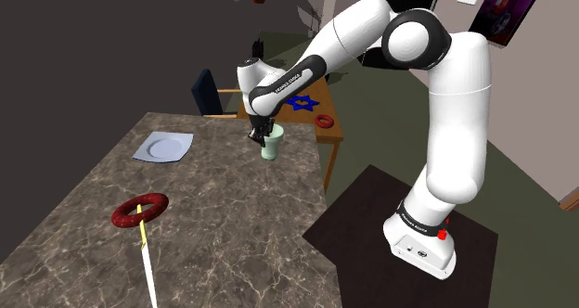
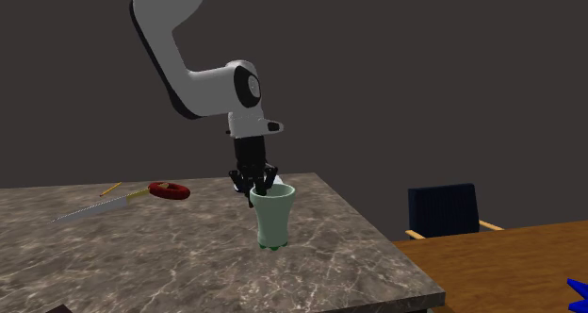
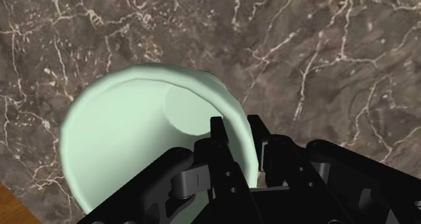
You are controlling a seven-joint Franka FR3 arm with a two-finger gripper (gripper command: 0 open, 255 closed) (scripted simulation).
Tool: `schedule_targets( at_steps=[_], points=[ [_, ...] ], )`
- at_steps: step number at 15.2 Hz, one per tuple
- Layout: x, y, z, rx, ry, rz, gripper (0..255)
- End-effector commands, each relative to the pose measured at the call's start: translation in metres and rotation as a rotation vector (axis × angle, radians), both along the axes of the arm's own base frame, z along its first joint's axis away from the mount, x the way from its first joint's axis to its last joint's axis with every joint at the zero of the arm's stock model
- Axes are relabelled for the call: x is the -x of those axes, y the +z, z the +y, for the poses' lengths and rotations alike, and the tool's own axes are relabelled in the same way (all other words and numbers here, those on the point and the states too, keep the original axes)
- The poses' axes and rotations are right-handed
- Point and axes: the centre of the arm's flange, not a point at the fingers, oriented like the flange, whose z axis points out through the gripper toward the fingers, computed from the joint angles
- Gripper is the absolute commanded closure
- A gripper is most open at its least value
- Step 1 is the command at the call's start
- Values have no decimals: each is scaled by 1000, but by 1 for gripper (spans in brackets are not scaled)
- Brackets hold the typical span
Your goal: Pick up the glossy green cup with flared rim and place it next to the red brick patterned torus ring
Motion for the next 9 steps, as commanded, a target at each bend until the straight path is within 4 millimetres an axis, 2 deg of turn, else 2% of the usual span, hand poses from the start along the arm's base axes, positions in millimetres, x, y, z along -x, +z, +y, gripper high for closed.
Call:
schedule_targets(
  at_steps=[1,5,9],
  points=[
    [0,-1,-1,1,-1,1,255],
    [0,-1,-1,1,-1,1,255],
    [0,20,-1,1,-1,1,255]
  ],
)
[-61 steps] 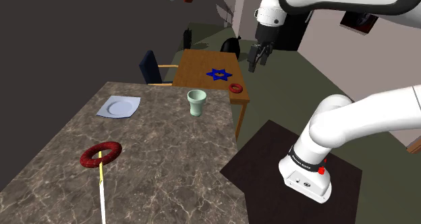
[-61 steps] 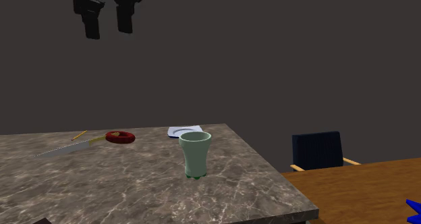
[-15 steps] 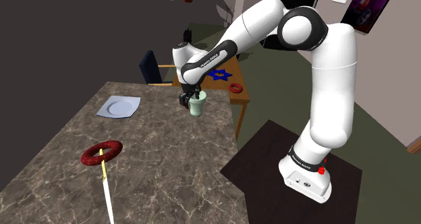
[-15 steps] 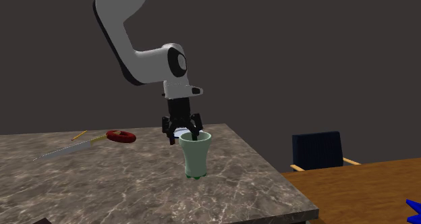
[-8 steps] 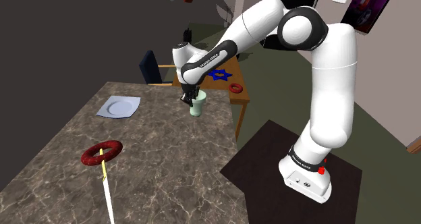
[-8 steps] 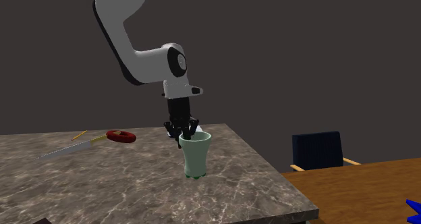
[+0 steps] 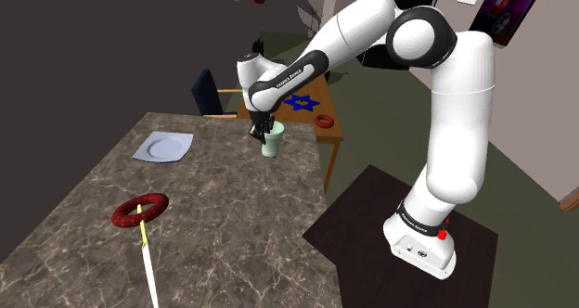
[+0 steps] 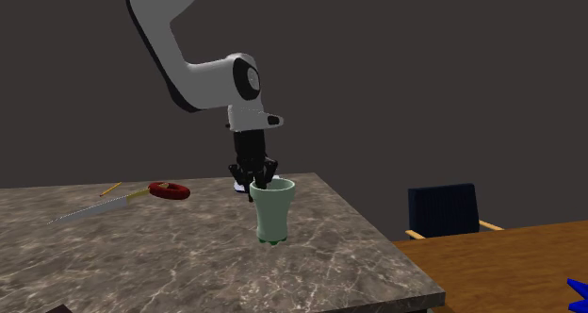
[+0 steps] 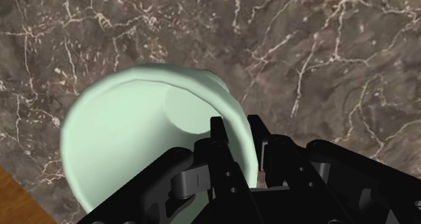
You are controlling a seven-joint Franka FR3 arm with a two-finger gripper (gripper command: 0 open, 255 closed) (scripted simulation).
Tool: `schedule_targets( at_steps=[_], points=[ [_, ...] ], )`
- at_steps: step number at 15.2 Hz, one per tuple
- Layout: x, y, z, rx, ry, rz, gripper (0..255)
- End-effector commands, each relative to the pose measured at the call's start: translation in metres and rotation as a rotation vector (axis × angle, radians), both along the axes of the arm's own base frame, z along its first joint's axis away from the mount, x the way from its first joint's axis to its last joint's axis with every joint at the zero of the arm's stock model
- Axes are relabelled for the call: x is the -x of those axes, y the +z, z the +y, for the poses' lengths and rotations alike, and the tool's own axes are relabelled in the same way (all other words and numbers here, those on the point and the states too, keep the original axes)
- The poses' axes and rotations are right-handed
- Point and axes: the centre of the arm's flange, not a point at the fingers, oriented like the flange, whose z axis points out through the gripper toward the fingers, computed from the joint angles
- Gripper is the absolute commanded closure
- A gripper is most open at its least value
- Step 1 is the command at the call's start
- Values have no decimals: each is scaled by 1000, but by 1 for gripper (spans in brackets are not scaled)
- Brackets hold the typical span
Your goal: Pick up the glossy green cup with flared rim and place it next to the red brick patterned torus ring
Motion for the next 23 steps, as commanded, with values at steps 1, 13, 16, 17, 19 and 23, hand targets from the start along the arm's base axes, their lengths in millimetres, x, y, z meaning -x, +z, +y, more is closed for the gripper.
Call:
schedule_targets(
  at_steps=[1,13,16,17,19,23],
  points=[
    [-1,10,0,0,0,0,255],
    [-1,73,0,0,0,0,255],
    [-1,89,0,0,0,0,255],
    [-1,94,0,0,0,0,255],
    [-1,105,0,0,0,0,255],
    [-1,126,0,0,0,0,255]
  ],
)
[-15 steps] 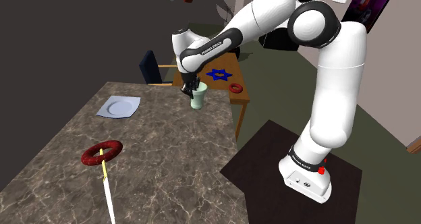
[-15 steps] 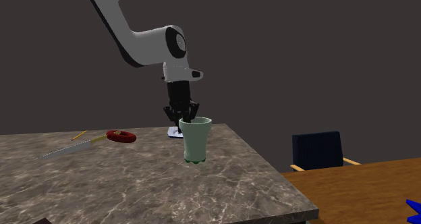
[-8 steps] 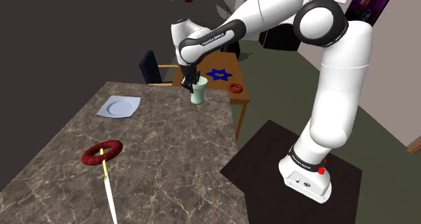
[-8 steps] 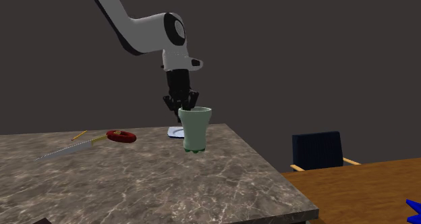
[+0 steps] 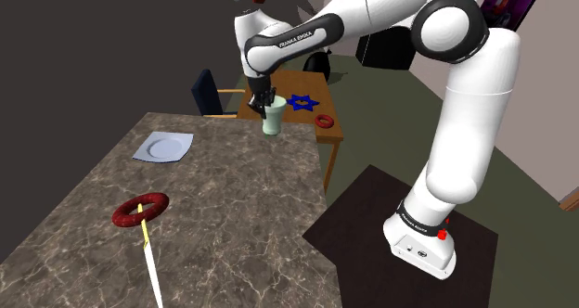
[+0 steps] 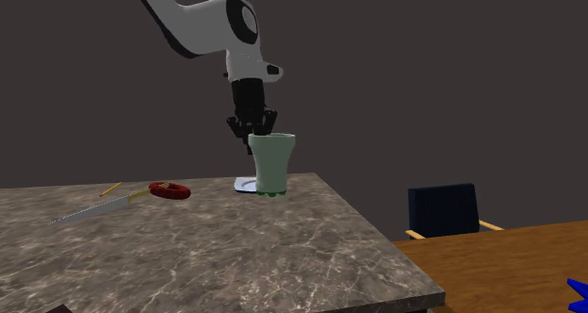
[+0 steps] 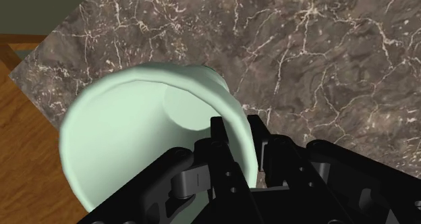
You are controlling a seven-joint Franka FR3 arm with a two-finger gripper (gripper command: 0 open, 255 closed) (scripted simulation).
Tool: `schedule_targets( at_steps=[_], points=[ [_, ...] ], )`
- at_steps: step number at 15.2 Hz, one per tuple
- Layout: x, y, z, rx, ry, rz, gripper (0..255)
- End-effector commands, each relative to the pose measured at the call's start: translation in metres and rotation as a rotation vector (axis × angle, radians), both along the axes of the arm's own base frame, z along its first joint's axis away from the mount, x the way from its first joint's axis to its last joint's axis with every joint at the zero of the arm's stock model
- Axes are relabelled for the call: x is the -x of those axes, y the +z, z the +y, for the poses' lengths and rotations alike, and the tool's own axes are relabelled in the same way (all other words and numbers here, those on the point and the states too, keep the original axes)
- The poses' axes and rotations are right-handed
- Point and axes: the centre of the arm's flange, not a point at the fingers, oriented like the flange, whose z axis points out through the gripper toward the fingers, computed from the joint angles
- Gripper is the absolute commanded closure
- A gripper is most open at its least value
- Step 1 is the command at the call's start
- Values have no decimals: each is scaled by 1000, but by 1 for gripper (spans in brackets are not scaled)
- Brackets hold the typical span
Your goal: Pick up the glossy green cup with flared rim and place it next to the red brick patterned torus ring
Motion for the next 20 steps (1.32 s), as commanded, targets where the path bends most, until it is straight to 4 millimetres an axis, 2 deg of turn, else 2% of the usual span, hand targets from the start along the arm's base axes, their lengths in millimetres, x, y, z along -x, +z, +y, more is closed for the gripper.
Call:
schedule_targets(
  at_steps=[1,13,14,20],
  points=[
    [0,11,0,0,0,0,255],
    [0,74,0,0,0,0,255],
    [0,75,0,0,0,0,255],
    [16,61,76,0,0,0,255]
  ],
)
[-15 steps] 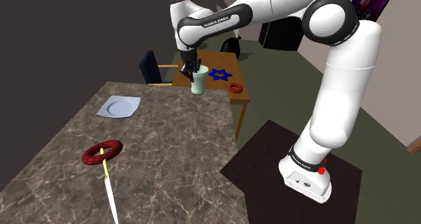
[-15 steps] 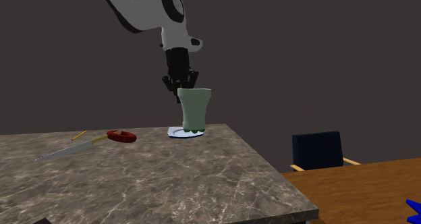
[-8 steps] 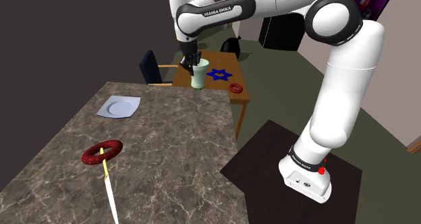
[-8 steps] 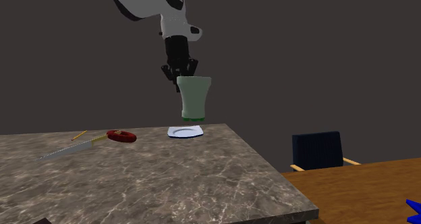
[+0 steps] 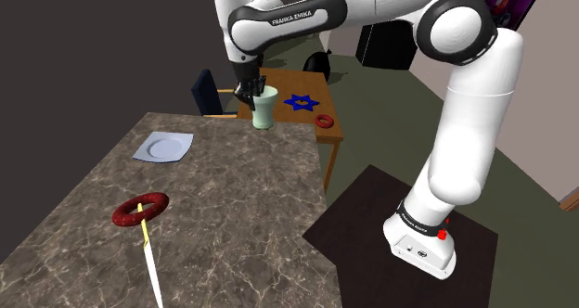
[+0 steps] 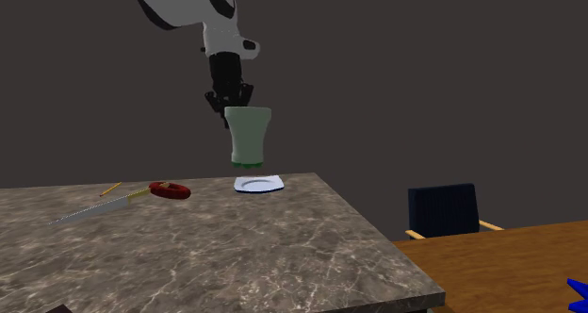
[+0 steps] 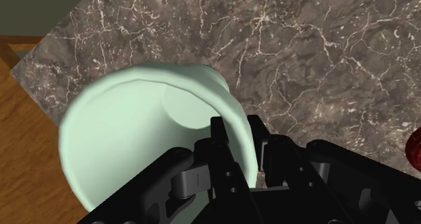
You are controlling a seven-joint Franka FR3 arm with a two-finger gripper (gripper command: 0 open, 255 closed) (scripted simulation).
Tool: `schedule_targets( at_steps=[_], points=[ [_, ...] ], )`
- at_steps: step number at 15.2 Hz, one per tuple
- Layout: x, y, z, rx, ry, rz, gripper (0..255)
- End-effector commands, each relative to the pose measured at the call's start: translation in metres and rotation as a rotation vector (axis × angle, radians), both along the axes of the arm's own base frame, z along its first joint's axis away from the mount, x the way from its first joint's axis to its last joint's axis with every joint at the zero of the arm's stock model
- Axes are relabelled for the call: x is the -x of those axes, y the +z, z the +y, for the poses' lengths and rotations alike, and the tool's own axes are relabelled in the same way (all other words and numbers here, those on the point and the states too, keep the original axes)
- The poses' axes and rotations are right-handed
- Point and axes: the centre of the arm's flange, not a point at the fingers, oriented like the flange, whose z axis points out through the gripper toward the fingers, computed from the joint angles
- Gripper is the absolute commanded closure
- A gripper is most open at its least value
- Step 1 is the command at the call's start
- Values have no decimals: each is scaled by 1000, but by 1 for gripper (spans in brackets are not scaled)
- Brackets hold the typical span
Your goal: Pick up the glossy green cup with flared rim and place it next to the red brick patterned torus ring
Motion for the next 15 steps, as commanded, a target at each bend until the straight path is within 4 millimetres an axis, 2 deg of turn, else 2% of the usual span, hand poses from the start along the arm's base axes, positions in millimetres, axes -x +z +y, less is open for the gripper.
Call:
schedule_targets(
  at_steps=[1,15],
  points=[
    [9,-3,25,0,-1,-1,255],
    [47,-36,203,0,-1,-1,255]
  ],
)
